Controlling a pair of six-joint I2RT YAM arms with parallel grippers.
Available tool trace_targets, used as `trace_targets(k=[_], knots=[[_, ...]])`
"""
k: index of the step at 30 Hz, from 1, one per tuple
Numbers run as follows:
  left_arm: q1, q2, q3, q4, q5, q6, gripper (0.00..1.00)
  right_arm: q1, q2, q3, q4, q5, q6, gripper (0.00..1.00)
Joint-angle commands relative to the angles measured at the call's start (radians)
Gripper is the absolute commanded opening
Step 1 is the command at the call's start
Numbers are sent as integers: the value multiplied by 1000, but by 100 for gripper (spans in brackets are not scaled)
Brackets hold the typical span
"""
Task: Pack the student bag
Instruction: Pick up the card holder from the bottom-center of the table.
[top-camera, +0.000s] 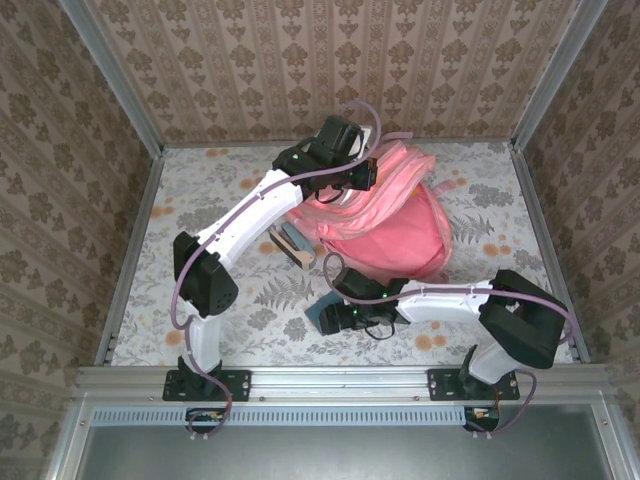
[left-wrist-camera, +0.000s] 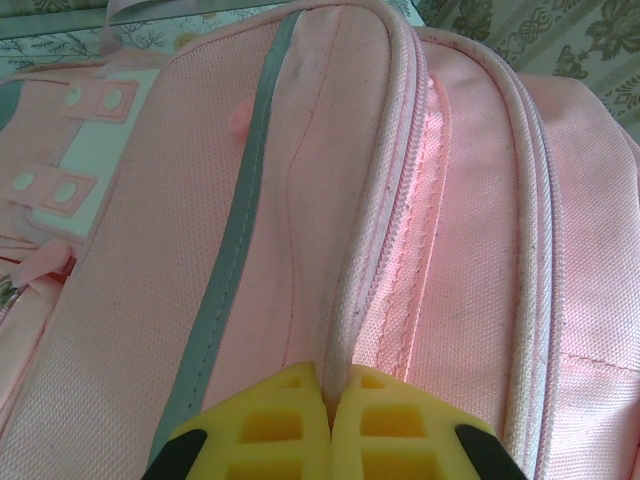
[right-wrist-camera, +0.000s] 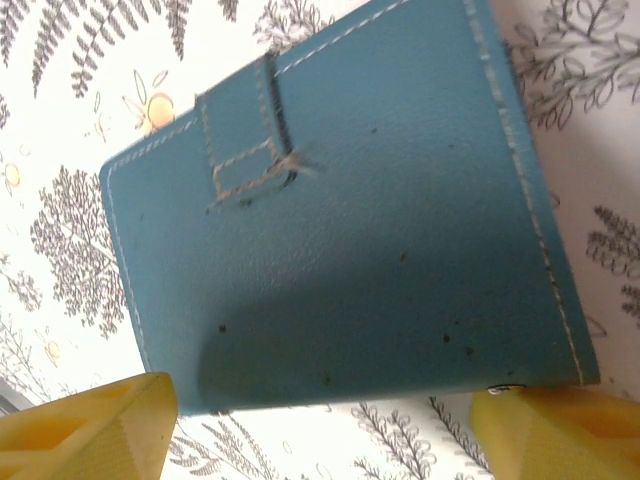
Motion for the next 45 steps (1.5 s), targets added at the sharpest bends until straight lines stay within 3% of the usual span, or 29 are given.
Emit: trace_targets(k=[1,6,14,20,21,22,32,39,45], knots=[[-3,-63,2,40,-23,-5,0,-40,82,88,96,76,-32,80],[-10,-65,-2,32,-27,-3,0,-32,178,205,75,59,-41,80],[-11,-84,-41,45,-30,-6,0,48,234,329,-138,189,-78,81],[-11,-85,-45,47,-26,-6,0,101,236,298,-166,239,-126,84],[-12,-85,-46,47,-27,-7,0,107,232,287,-160,244,-138,92],[-11,-85,-47,48,-27,-6,0,112,228,277,-153,244,-157,94],[-12,-89,-51,44,-30,-4,0,167,200,246,-186,293,-358,96],[-11,-85,-50,41,-27,-4,0,189,238,252,-190,315,-396,95],[-9,-85,-48,37,-27,-2,0,212,208,254,-182,254,-410,98]])
